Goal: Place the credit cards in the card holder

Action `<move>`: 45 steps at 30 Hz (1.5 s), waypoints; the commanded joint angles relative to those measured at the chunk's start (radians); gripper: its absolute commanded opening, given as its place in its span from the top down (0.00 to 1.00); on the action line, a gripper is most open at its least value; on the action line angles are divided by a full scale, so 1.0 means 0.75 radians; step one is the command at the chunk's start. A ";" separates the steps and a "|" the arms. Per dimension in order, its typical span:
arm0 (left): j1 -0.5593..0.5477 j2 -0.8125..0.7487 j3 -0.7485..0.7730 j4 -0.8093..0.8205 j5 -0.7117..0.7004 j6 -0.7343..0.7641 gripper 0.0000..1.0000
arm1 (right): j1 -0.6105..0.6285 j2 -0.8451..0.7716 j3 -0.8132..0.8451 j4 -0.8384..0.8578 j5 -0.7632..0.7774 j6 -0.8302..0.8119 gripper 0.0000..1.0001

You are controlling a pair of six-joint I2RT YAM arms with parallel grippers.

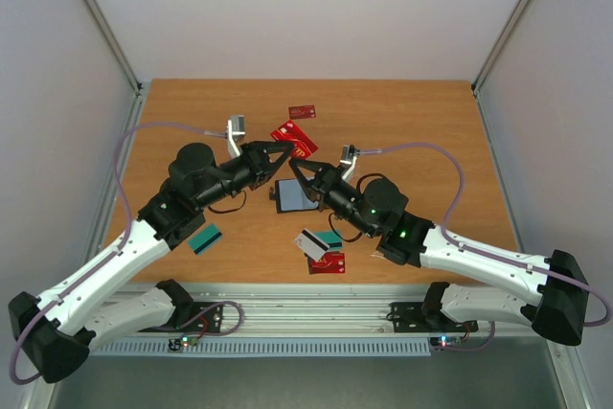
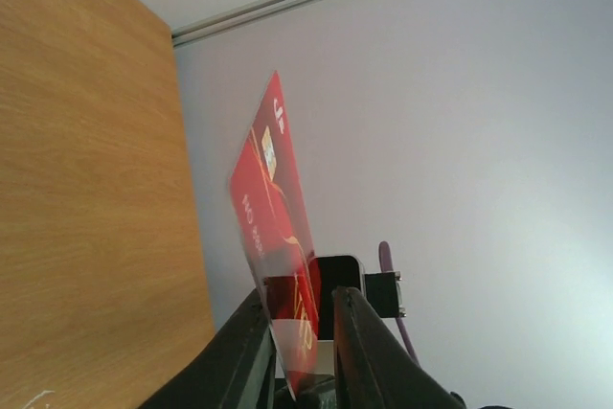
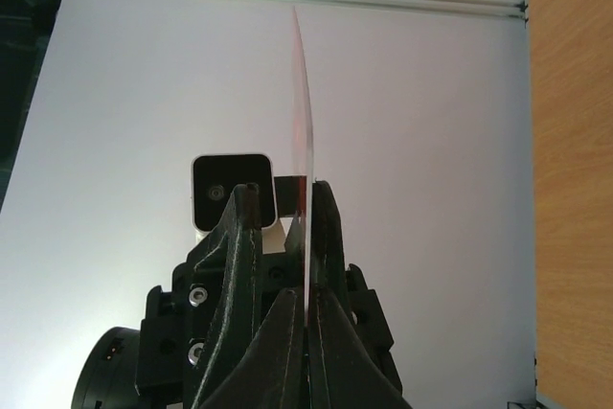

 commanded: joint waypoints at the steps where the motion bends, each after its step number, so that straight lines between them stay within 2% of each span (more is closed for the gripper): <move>1: 0.007 0.015 -0.016 0.134 0.002 0.000 0.85 | -0.003 0.025 0.034 0.062 0.014 0.018 0.99; 5: 0.007 0.010 -0.024 0.140 -0.012 -0.005 0.99 | -0.003 0.020 0.035 0.055 0.015 0.012 0.99; 8: 0.006 0.011 -0.030 0.131 -0.018 -0.004 1.00 | -0.004 0.020 0.025 0.061 0.008 0.020 0.98; 9: 0.006 0.009 -0.032 0.130 -0.020 -0.003 1.00 | -0.005 0.018 0.019 0.063 0.005 0.022 0.93; 12: 0.006 0.007 -0.035 0.108 -0.034 0.009 1.00 | -0.016 -0.003 0.000 0.031 -0.012 0.030 0.61; 13: 0.006 0.007 -0.034 0.094 -0.041 0.013 1.00 | -0.026 -0.016 -0.004 -0.005 -0.028 0.040 0.56; 15: 0.005 0.010 -0.031 0.064 -0.051 0.025 1.00 | -0.057 -0.055 -0.004 -0.113 -0.072 0.041 0.52; 19: 0.006 0.045 -0.001 -0.035 -0.027 0.080 1.00 | -0.148 -0.156 0.058 -0.494 -0.201 -0.007 0.50; 25: 0.019 0.125 0.060 -0.266 0.047 0.185 1.00 | -0.307 -0.247 0.308 -1.267 -0.327 -0.323 0.49; 27: 0.027 0.156 0.091 -0.343 0.078 0.240 1.00 | -0.374 -0.257 0.361 -1.397 -0.373 -0.398 0.49; 31: 0.048 0.227 0.202 -0.538 0.112 0.393 1.00 | -0.569 -0.232 0.418 -1.524 -0.576 -0.555 0.50; 34: 0.089 0.292 0.248 -0.589 0.192 0.496 1.00 | -0.707 -0.174 0.457 -1.594 -0.735 -0.657 0.50; 37: 0.142 0.401 0.260 -0.575 0.321 0.551 1.00 | -0.814 -0.111 0.471 -1.636 -0.871 -0.737 0.50; 45: 0.251 0.645 0.258 -0.438 0.544 0.662 1.00 | -0.996 0.114 0.452 -1.595 -1.015 -0.874 0.51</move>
